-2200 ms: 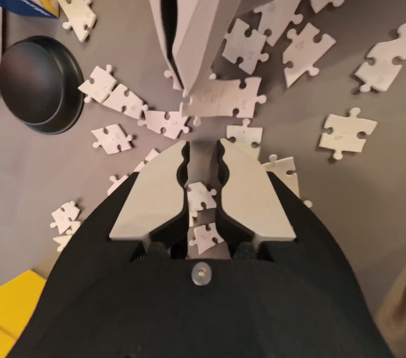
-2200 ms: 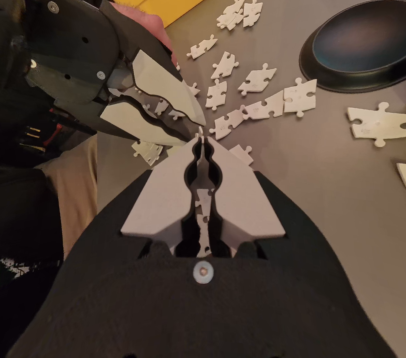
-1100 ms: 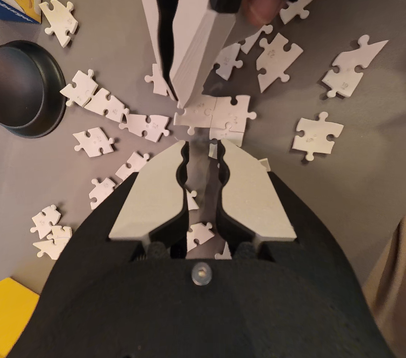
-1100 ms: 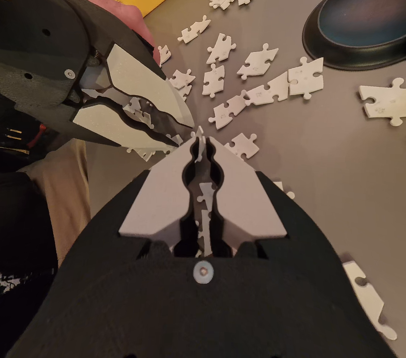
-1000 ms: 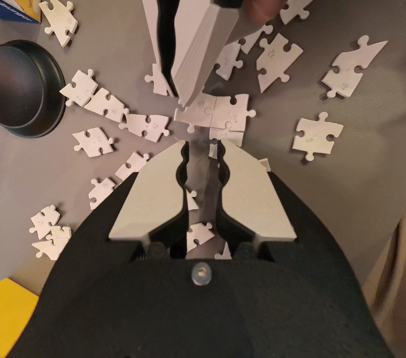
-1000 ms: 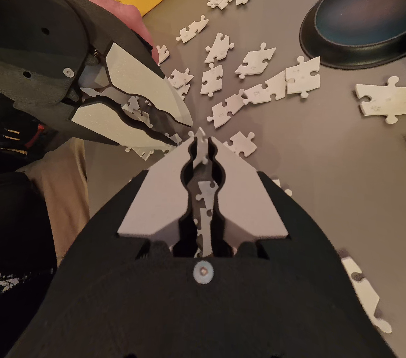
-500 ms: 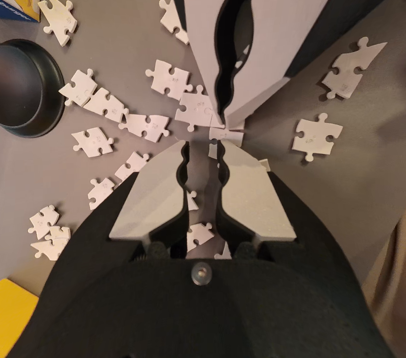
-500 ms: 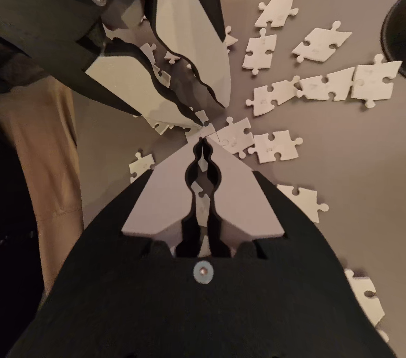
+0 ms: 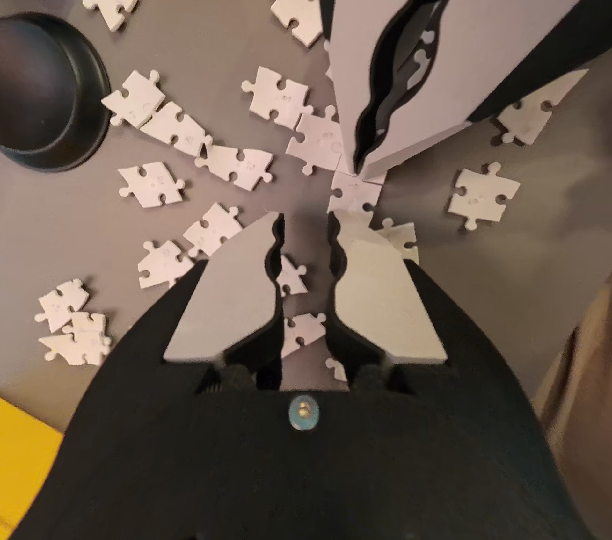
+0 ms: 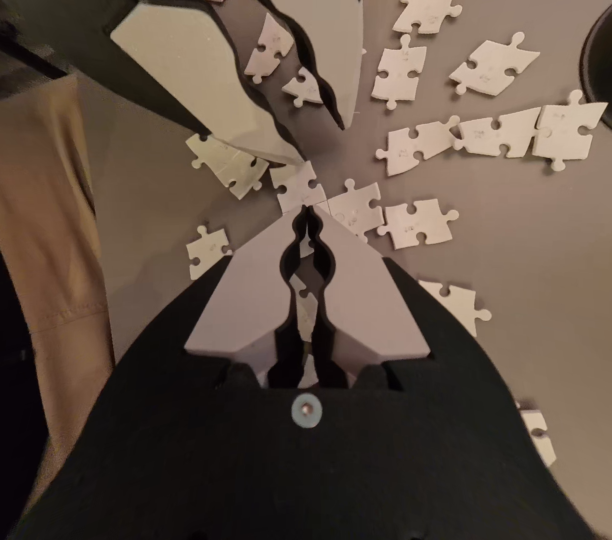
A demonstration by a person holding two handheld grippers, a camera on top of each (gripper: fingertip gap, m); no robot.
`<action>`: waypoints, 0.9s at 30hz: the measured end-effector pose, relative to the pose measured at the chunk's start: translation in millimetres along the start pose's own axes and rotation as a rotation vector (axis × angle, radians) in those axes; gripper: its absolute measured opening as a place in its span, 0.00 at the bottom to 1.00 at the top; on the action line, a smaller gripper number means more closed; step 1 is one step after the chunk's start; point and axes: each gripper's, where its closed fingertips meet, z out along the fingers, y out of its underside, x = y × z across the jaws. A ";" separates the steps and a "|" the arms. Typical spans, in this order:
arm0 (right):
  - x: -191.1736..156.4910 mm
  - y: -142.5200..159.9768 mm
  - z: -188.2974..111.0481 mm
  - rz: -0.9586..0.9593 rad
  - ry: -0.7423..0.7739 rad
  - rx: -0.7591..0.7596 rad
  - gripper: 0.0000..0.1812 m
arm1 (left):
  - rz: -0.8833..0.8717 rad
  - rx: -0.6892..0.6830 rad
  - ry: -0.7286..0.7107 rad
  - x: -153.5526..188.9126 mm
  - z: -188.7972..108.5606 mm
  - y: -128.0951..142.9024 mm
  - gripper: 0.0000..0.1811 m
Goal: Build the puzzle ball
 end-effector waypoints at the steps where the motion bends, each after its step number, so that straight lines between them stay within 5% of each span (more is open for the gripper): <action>1: 0.1 0.2 0.1 -0.014 0.013 -0.005 0.00 | -0.015 0.004 0.012 0.4 -0.4 0.8 0.13; 12: -3.1 2.5 0.4 -0.291 0.224 -0.009 0.00 | -0.090 0.009 0.068 4.5 2.1 4.5 0.13; 27: -14.6 4.7 -2.2 -0.235 0.114 0.013 0.00 | -0.090 -0.003 0.070 3.4 6.2 8.8 0.13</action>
